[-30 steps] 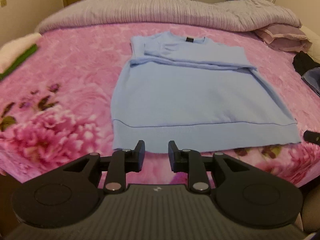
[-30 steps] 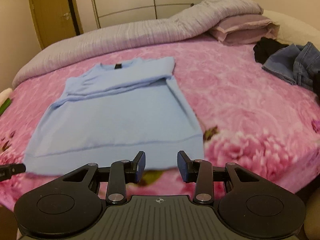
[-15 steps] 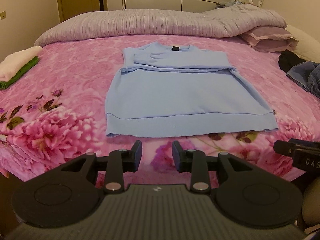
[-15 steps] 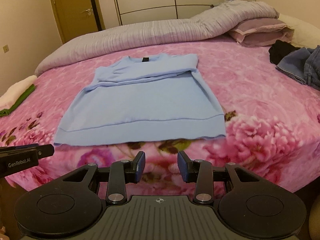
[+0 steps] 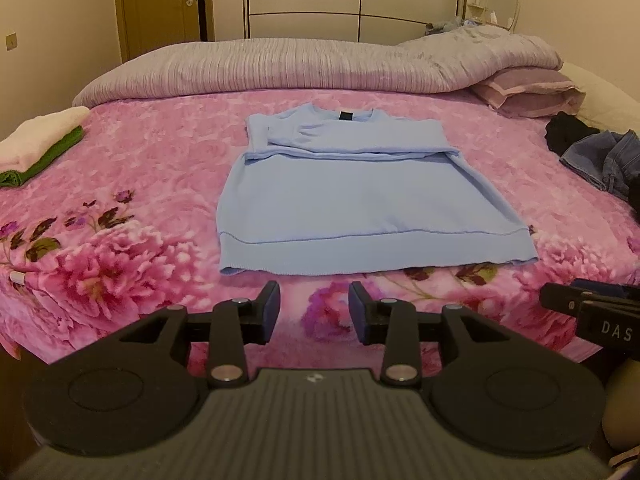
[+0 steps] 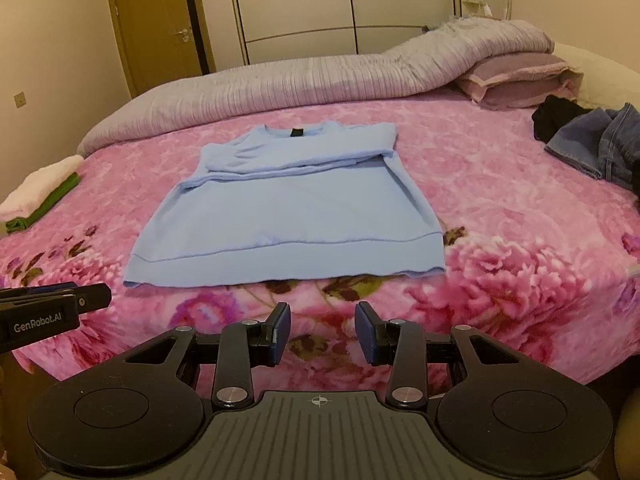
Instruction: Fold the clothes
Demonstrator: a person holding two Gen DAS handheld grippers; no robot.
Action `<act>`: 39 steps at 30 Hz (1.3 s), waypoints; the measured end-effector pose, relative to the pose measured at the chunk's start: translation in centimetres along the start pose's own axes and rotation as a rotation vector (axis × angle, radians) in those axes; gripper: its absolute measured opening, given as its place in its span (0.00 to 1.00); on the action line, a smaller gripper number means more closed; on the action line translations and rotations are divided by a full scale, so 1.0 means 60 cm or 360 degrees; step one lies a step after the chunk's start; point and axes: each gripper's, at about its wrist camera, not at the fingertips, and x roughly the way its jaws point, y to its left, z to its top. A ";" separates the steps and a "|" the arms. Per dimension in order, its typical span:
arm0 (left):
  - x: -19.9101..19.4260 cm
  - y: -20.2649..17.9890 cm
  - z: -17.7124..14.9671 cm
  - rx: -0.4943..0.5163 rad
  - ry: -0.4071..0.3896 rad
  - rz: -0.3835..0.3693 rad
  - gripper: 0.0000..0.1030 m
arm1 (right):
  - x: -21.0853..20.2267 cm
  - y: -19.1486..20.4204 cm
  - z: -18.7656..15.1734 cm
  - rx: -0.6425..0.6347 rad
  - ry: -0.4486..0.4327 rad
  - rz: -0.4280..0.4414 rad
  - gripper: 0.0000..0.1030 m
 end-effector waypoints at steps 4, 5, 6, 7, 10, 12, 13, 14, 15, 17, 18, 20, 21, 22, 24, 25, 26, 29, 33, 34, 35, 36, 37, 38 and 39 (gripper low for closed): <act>-0.009 0.002 0.004 -0.0006 -0.0029 -0.0027 0.33 | -0.007 0.004 0.004 -0.0019 -0.0025 -0.0015 0.38; -0.010 0.003 0.006 -0.0011 -0.0034 -0.0034 0.34 | -0.007 0.005 0.006 -0.0025 -0.0029 -0.0018 0.39; -0.010 0.005 0.007 -0.0016 -0.0039 -0.0041 0.35 | -0.008 0.007 0.007 -0.0030 -0.0033 -0.0022 0.39; -0.008 0.007 0.009 -0.0022 -0.0040 -0.0046 0.36 | -0.007 0.007 0.008 -0.0035 -0.0033 -0.0025 0.39; 0.007 0.013 0.015 -0.0038 -0.0027 -0.0061 0.36 | 0.002 0.003 0.013 -0.0045 -0.0023 -0.0045 0.39; 0.020 0.018 0.019 -0.0047 -0.0013 -0.0072 0.36 | 0.010 0.002 0.018 -0.0047 -0.0016 -0.0067 0.39; 0.028 0.020 0.022 -0.0052 -0.0004 -0.0076 0.36 | 0.016 0.001 0.021 -0.0047 -0.0012 -0.0077 0.39; 0.038 0.022 0.025 -0.0057 0.0006 -0.0079 0.36 | 0.022 -0.001 0.024 -0.0047 -0.0008 -0.0088 0.39; 0.047 0.024 0.028 -0.0061 0.0013 -0.0080 0.36 | 0.029 -0.003 0.028 -0.0047 -0.0004 -0.0099 0.39; 0.066 0.028 0.033 -0.0067 0.0023 -0.0080 0.36 | 0.045 -0.013 0.035 -0.0050 0.0006 -0.0127 0.39; 0.077 0.031 0.036 -0.0073 0.0031 -0.0082 0.36 | 0.055 -0.015 0.039 -0.0056 0.0013 -0.0141 0.39; 0.099 0.037 0.042 -0.0090 0.0037 -0.0089 0.36 | 0.077 -0.018 0.046 -0.0067 0.0033 -0.0164 0.39; 0.110 0.041 0.045 -0.0098 0.0039 -0.0092 0.36 | 0.090 -0.021 0.051 -0.0066 0.0048 -0.0169 0.39; 0.121 0.045 0.048 -0.0106 0.0043 -0.0098 0.36 | 0.103 -0.025 0.054 -0.0062 0.0063 -0.0170 0.39; 0.145 0.058 0.054 -0.0129 0.0055 -0.0113 0.36 | 0.129 -0.038 0.061 -0.0052 0.0083 -0.0170 0.39; 0.156 0.068 0.057 -0.0152 0.0059 -0.0119 0.36 | 0.137 -0.049 0.065 -0.0031 0.0052 -0.0158 0.39; 0.167 0.082 0.059 -0.0184 0.0063 -0.0133 0.36 | 0.145 -0.060 0.069 -0.0010 0.0022 -0.0146 0.39; 0.197 0.134 0.062 -0.0314 0.0088 -0.0195 0.36 | 0.154 -0.118 0.073 0.0126 -0.0132 -0.0050 0.39; 0.233 0.200 0.058 -0.0502 0.0142 -0.0270 0.37 | 0.179 -0.240 0.068 0.0430 -0.0048 0.0158 0.39; 0.242 0.215 0.056 -0.0548 0.0157 -0.0287 0.37 | 0.185 -0.265 0.066 0.0488 -0.0015 0.0182 0.39; 0.250 0.228 0.055 -0.0586 0.0170 -0.0307 0.37 | 0.191 -0.291 0.065 0.0546 0.0017 0.0208 0.39; 0.257 0.238 0.054 -0.0617 0.0183 -0.0329 0.37 | 0.195 -0.319 0.061 0.0608 0.0040 0.0243 0.39; 0.266 0.247 0.053 -0.0646 0.0201 -0.0347 0.37 | 0.198 -0.338 0.060 0.0655 0.0060 0.0280 0.39; 0.276 0.253 0.053 -0.0674 0.0223 -0.0362 0.37 | 0.204 -0.361 0.059 0.0723 0.0088 0.0334 0.39; 0.285 0.258 0.054 -0.0706 0.0240 -0.0370 0.37 | 0.211 -0.378 0.061 0.0782 0.0122 0.0389 0.39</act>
